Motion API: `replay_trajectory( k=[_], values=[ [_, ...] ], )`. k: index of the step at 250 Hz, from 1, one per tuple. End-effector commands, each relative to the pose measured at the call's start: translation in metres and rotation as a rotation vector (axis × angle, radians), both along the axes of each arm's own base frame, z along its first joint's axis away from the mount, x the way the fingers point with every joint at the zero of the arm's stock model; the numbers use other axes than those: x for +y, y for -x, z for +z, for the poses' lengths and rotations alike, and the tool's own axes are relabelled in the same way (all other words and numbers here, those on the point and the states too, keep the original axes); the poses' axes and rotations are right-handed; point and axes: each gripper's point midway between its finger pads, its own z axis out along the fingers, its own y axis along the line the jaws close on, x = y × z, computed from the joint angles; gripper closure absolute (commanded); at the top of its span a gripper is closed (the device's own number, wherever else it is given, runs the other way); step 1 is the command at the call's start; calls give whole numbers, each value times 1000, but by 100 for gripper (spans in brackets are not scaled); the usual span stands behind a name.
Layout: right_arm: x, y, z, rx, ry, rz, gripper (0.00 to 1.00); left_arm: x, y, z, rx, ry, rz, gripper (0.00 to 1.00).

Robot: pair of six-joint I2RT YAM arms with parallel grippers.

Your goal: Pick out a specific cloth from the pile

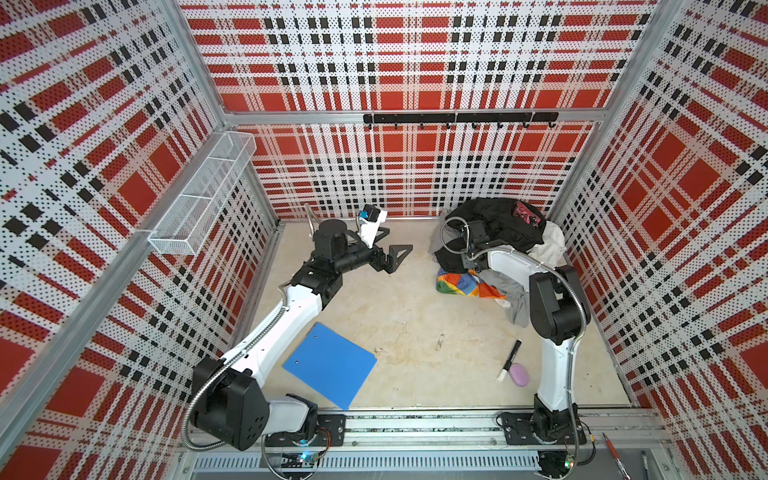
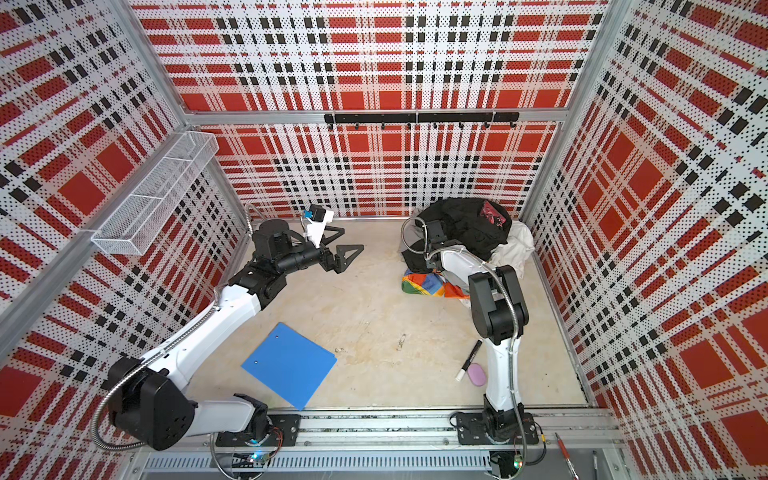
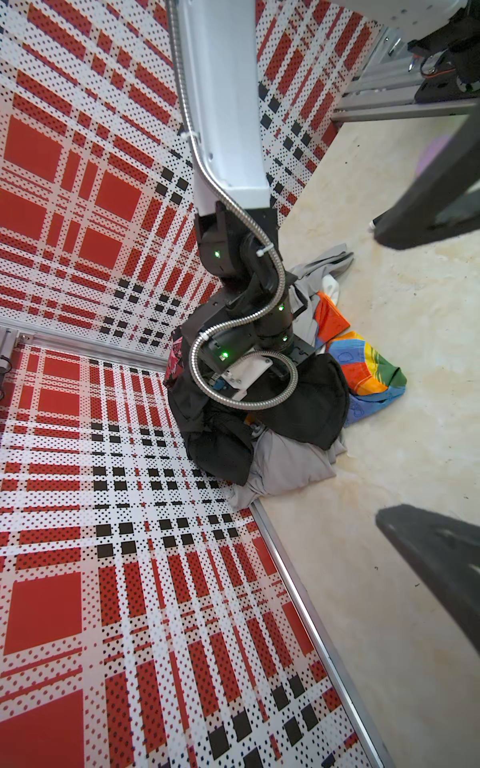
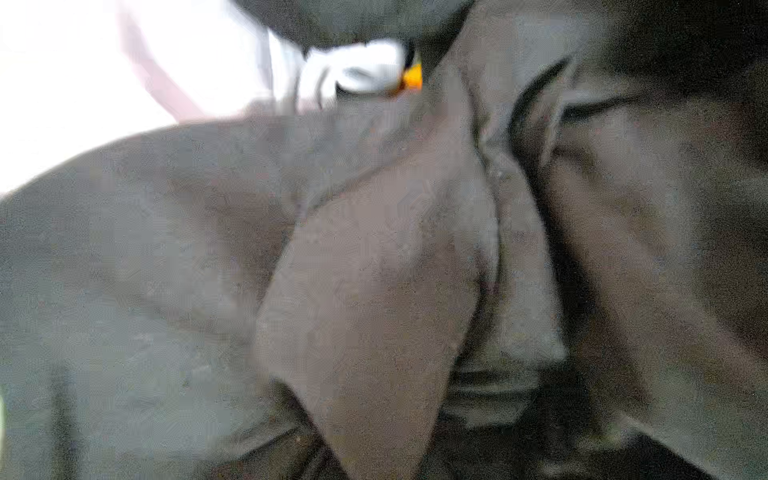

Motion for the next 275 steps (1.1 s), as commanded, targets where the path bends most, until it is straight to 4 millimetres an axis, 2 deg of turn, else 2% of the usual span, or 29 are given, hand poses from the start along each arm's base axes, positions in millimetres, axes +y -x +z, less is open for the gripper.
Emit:
replay_trajectory(
  k=[1,45,101,145,169,186,203,231,257,275],
  values=[
    [28,-12,102,-203,-135,67,100,-1,7,9,-53,5,-14,1],
    [47,-7,172,-297,-239,120,100,-3,9,8,-58,0,-13,1],
    [55,-3,284,-479,-346,170,100,-4,9,7,-59,-6,-13,1],
    [33,-5,352,-607,-380,135,100,-5,8,6,-57,-13,-8,1],
    [9,-7,374,-663,-403,76,100,-6,8,6,-59,-15,-7,1],
    [-14,-10,371,-663,-426,23,100,-6,9,6,-61,-16,-6,1],
    [-41,-12,355,-650,-413,-61,100,-7,10,7,-62,-18,-6,1],
    [-94,-15,308,-610,-417,-223,100,-8,11,6,-66,-22,-6,1],
    [-152,-16,256,-577,-415,-403,100,-10,12,5,-64,-26,-8,1],
    [-190,-14,229,-572,-378,-503,100,-11,12,4,-64,-30,-9,1]
  ],
)
